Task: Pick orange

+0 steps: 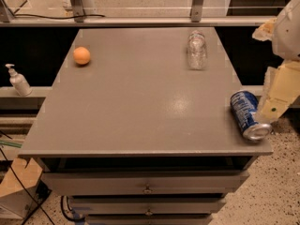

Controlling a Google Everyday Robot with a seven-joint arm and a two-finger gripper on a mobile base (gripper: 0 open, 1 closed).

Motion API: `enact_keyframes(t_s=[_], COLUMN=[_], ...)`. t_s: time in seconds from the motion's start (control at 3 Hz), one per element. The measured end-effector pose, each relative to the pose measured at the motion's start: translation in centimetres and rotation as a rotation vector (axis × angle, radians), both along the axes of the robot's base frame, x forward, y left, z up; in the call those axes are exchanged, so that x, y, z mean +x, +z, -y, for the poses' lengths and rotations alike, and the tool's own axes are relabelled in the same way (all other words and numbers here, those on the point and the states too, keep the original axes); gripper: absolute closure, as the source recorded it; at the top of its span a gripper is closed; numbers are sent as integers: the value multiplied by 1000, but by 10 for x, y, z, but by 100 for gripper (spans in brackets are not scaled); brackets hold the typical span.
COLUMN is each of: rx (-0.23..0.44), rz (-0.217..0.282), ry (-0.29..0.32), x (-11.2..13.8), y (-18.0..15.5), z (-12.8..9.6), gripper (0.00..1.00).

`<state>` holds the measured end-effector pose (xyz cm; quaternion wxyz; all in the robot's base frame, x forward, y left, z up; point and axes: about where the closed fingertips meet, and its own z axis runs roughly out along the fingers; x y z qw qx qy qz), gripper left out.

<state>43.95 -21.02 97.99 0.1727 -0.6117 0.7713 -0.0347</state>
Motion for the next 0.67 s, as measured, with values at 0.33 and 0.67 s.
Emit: enact_keyframes(t_s=[0.33, 0.67], rx=[96, 230], rz=[52, 112], ry=[78, 187], x=[14, 34], y=[8, 20], z=[-24, -68], gripper=[0, 0])
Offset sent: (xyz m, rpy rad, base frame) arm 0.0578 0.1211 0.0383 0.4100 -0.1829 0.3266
